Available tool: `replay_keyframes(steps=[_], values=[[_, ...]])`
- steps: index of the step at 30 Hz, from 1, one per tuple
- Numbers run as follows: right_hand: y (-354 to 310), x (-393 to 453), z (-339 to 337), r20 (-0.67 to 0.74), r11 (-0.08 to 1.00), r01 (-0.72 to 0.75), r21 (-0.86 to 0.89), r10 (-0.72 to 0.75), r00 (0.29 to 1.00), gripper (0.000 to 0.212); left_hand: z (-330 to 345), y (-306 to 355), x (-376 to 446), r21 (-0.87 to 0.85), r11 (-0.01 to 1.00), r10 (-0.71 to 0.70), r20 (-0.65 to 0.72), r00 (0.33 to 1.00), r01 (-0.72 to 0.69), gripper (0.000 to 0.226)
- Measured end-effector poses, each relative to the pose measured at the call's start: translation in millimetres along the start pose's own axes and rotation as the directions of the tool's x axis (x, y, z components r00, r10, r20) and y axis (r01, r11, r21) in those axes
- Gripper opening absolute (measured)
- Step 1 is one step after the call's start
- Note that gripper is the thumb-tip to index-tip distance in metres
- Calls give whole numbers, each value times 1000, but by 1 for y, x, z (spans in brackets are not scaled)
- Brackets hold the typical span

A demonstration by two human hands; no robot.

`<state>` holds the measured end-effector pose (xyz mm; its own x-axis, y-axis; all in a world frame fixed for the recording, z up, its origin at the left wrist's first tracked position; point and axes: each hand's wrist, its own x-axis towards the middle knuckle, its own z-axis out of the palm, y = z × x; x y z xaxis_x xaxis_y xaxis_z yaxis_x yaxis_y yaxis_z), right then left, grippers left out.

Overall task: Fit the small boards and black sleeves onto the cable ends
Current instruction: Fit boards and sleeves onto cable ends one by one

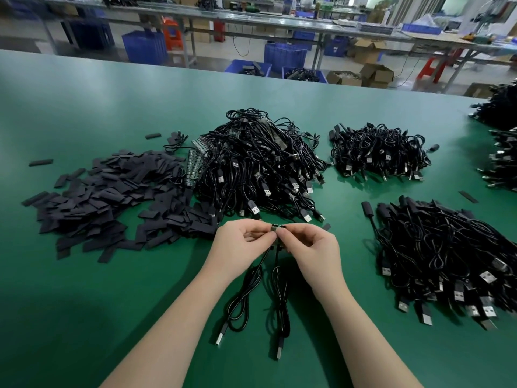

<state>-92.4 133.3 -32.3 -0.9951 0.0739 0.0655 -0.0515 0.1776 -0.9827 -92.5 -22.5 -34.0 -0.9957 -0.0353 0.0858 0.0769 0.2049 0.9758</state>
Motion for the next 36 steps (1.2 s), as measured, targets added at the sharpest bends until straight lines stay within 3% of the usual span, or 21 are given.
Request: replay_keyframes(steps=[5, 17, 23, 28, 31, 33, 36], values=[[-2, -1, -1, 9, 1000, 16, 9, -16, 1000, 11, -2, 2, -1, 20, 1000, -4, 33, 999, 4, 24], [-2, -3, 9, -116, 981, 143, -131, -159, 981, 20, 9, 5, -5, 230, 973, 52, -152, 987, -16, 22], [1, 2, -3, -225, 997, 75, 30, -66, 972, 10, -2, 6, -2, 183, 982, -24, -75, 997, 37, 9], [-2, 4, -11, -411, 981, 70, 178, 9, 912, 6, 3, 6, -8, 365, 931, 8, 25, 1000, -16, 44], [-12, 1, -16, -492, 969, 164, 186, -53, 869, 8, 5, 6, -12, 484, 871, 94, 4, 996, -84, 51], [-26, -3, -15, -514, 947, 274, 169, -153, 844, 13, 6, 10, -13, 506, 847, 242, -94, 966, -163, 53], [-49, -9, -6, -470, 869, 475, 141, -363, 804, 23, 7, 20, -15, 541, 766, 521, -204, 829, -347, 48]])
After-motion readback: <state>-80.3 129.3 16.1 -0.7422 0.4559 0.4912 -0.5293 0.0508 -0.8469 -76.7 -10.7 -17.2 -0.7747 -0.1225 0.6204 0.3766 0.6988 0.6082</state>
